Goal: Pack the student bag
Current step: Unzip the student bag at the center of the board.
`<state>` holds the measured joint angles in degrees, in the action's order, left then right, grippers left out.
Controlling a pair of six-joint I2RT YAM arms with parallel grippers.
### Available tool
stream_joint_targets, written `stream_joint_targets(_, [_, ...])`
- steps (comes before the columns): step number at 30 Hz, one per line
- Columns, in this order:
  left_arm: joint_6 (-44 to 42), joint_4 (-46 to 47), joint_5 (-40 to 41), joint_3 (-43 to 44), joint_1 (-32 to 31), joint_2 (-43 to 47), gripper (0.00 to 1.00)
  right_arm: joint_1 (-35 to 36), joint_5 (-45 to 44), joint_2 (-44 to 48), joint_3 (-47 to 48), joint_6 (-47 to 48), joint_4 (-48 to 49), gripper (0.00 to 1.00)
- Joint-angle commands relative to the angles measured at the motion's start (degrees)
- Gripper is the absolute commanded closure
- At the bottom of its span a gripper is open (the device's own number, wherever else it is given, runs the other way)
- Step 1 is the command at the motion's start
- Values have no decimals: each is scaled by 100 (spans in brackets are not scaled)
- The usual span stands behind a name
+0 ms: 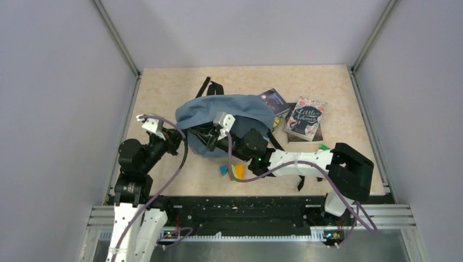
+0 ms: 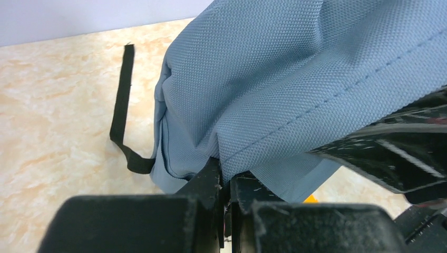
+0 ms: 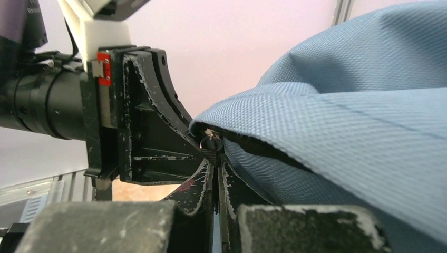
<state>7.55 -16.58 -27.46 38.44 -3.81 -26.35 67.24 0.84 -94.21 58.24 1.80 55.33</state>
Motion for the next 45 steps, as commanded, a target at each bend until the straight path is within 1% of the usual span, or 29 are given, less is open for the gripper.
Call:
stream_joint_targets(1, [-6, 65, 743, 127, -14, 0, 100, 48, -219, 493, -68, 109, 547, 100])
stream_joint_targets(5, [-8, 29, 863, 133, -14, -24, 100, 48, -188, 673, -313, 131, 863, 100])
stream_joint_targets(8, [-6, -52, 1107, 156, -14, -89, 100, 45, -196, 763, -417, 93, 975, 100])
stream_joint_targets(15, [-10, -74, 1138, 171, -14, -134, 100, 46, -664, 1004, -502, 302, 612, 100])
stream_joint_targets(26, [-41, -95, 1282, 168, -14, -197, 100, 48, -1667, 1687, -1136, 657, 347, 100])
stream_joint_targets(32, [-77, -83, 1346, 166, -14, -192, 100, 42, -2055, 2192, -1516, 726, 100, 100])
stream_joint_targets(40, [-89, -50, 1215, 160, -14, -166, 100, 40, -2595, 2399, -1661, 866, -241, 100])
stream_joint_targets(45, [-115, -81, 1459, 169, -14, -110, 100, 11, -2966, 2528, -1720, 931, -436, 100])
